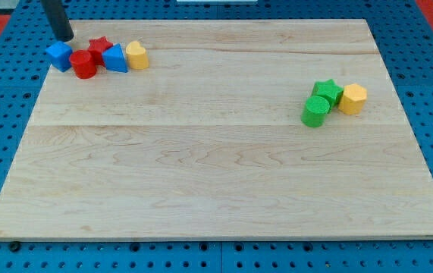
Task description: Point your arm above red star
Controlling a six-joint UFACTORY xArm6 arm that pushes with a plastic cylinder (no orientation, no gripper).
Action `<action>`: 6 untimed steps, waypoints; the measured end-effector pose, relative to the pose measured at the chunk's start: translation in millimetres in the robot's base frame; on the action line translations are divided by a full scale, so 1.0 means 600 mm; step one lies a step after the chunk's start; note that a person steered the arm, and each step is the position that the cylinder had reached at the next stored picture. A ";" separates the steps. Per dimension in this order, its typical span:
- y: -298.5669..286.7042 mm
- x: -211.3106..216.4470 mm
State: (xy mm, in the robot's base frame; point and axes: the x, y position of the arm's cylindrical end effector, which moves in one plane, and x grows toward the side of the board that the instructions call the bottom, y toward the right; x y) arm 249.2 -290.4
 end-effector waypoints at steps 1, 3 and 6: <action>-0.020 0.063; 0.052 0.087; 0.132 -0.012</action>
